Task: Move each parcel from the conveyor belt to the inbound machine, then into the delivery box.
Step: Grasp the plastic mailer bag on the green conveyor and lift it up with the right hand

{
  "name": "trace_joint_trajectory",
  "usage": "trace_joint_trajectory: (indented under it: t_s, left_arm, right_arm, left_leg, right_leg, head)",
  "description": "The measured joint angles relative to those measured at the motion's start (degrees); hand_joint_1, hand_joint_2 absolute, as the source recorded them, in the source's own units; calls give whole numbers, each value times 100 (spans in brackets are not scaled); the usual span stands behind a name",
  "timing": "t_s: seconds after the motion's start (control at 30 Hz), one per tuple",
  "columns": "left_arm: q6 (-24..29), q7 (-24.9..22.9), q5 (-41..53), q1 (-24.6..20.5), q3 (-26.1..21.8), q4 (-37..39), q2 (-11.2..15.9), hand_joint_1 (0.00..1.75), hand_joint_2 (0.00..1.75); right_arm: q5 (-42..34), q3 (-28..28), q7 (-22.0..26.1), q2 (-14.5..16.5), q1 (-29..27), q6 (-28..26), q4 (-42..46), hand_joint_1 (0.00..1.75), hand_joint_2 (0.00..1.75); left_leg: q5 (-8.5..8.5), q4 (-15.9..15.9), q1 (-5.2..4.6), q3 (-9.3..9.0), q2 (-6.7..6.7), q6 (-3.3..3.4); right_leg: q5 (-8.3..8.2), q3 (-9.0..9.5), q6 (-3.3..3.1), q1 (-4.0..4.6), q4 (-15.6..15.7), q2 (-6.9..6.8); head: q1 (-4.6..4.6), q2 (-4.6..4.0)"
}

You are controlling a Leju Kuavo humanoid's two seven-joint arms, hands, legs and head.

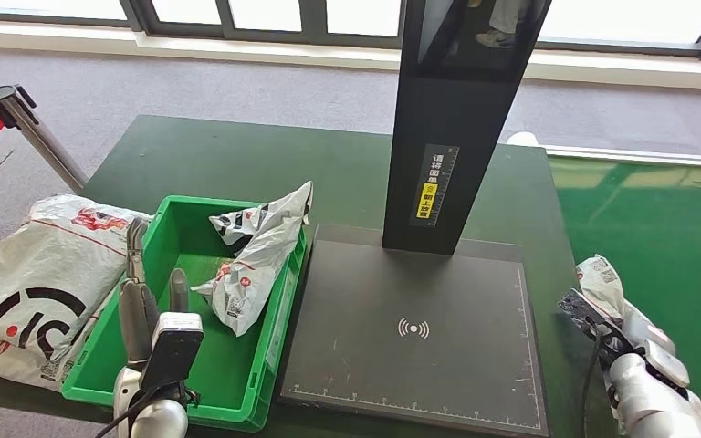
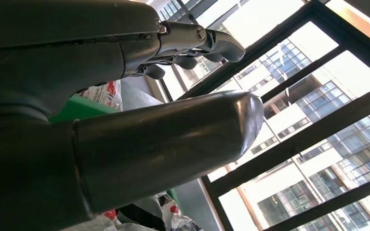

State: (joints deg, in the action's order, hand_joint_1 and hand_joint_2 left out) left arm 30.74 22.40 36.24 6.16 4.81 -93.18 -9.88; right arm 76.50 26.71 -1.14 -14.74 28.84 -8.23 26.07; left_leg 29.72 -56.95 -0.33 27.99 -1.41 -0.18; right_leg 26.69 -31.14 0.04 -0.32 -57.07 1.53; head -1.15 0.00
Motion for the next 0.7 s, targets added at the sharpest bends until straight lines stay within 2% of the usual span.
trace_joint_trajectory:
  t_s: [0.07,0.13,0.23,0.4,0.47,0.57,0.7]
  left_arm:
    - [10,-2,13,57,0,-49,0,0,0]
    - [27,11,19,112,0,-96,-1,0,0]
    - [46,25,19,156,0,-119,-2,0,0]
    - [53,40,16,170,0,-128,-2,0,0]
    - [100,90,-27,170,0,-128,-2,0,0]
    - [230,209,-147,162,-2,-117,-1,0,0]
    - [286,269,-217,145,-2,-85,-1,0,0]
  right_arm:
    - [-517,2,398,93,-243,-866,338,175,175]
    - [-1104,2,670,256,-609,-1407,1020,175,175]
    - [-1464,3,732,447,-1047,-1519,1898,175,175]
    - [-1574,3,765,597,-1376,-1526,2592,175,175]
    - [-1999,2,1160,674,-1493,-1784,2834,175,175]
    - [-2981,-63,2237,1014,-1867,-2329,3827,175,175]
    - [-3213,-299,2410,1391,-2289,-2327,5095,175,175]
  left_leg:
    - [0,1,0,28,-4,0]
    - [0,1,0,24,-16,0]
    - [-4,1,0,12,-31,-3]
    - [-5,2,0,32,-30,-4]
    - [-5,2,-2,45,-32,-4]
    - [-4,5,0,58,-33,-4]
    - [-6,9,3,53,-35,-7]
  right_leg:
    - [1,-6,0,-1,0,-3]
    - [2,-16,-1,0,0,-14]
    - [2,-27,-1,0,-2,-28]
    - [2,-31,-1,-1,-2,-27]
    - [2,-31,-1,-3,-2,-29]
    - [4,-32,-4,-5,-3,-30]
    - [6,-38,-7,-1,-5,-30]
  head:
    - [1,0]
    - [2,0]
    - [0,0]
    - [-1,0]
    - [-1,0]
    - [1,0]
    - [1,0]
